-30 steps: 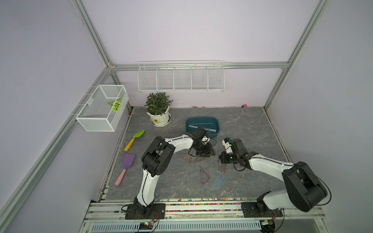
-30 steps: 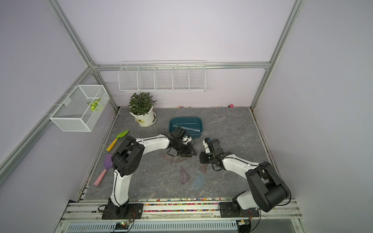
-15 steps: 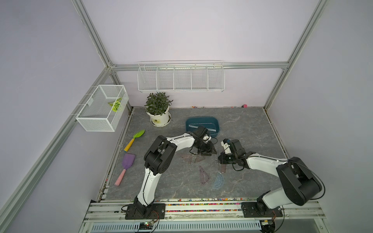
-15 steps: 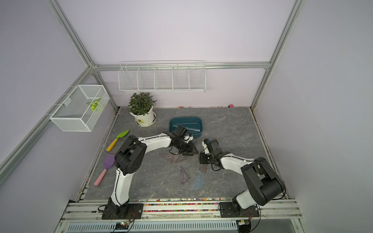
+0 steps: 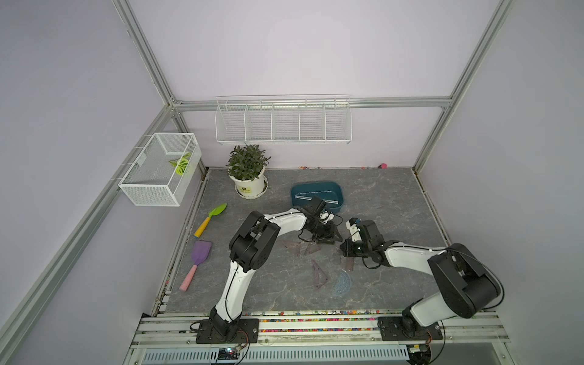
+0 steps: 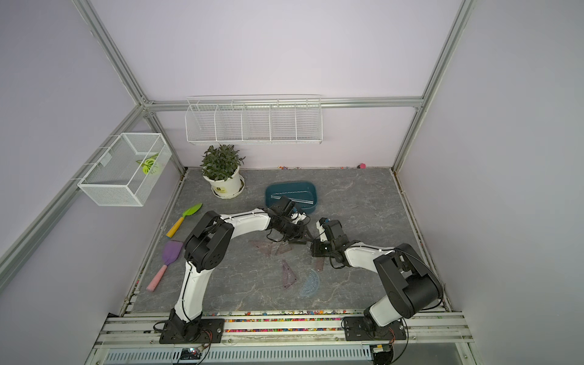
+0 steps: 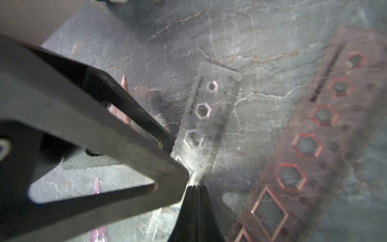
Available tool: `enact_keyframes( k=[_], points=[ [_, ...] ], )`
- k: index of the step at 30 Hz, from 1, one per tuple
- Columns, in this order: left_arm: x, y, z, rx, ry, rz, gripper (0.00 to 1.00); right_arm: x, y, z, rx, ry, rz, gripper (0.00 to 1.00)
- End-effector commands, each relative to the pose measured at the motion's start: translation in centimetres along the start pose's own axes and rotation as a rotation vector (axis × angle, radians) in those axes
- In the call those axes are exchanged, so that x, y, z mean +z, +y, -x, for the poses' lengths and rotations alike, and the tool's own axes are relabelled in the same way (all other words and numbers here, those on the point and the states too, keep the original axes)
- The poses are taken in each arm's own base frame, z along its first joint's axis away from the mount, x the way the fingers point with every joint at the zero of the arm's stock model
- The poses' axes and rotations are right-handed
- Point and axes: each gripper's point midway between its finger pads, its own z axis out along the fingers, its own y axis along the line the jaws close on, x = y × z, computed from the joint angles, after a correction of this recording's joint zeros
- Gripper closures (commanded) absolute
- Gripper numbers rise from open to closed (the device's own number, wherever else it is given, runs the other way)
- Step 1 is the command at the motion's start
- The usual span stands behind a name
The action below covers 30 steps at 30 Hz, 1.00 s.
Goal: Put the scattered rulers into the storage box
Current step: Pick up the ruler from the center of the board, then place the ruler in the storage box.
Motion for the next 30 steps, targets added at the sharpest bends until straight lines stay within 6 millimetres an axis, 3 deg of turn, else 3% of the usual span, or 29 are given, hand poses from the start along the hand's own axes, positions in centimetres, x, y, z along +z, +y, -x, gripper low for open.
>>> enact_keyframes(
  k=[1, 5, 10, 14, 18, 22, 27, 30],
  points=[
    [1.8, 3.3, -0.7, -0.066, 0.038, 0.067, 0.60, 0.8, -2.4, -3.7, 0.055, 0.114, -0.070, 0.99],
    [1.9, 3.4, -0.8, -0.067, 0.041, 0.071, 0.70, 1.0, -2.4, -3.8, 0.057, 0.123, -0.070, 0.99],
    [1.7, 3.7, -1.0, -0.066, 0.041, 0.084, 0.97, 0.6, -2.3, -3.6, 0.054, 0.118, -0.067, 0.99],
    [0.4, 2.6, -0.6, -0.045, 0.014, 0.098, 1.00, -1.4, -1.2, -1.7, 0.043, 0.074, -0.044, 0.99],
    [-4.0, -1.2, 1.9, -0.006, -0.145, 0.114, 1.00, -5.4, -0.6, 1.1, 0.029, -0.026, -0.048, 0.97],
    [-8.6, -4.2, 5.0, -0.073, -0.362, 0.097, 1.00, -8.1, -0.9, 2.7, 0.043, -0.104, -0.055, 0.97],
    [-12.8, -6.8, 8.1, -0.180, -0.597, 0.055, 1.00, -8.8, -0.6, 3.1, 0.057, -0.131, -0.027, 0.97],
    [-15.2, -6.5, 9.5, -0.314, -0.783, 0.051, 1.00, -8.6, -0.3, 3.0, 0.059, -0.125, -0.007, 0.97]
  ],
)
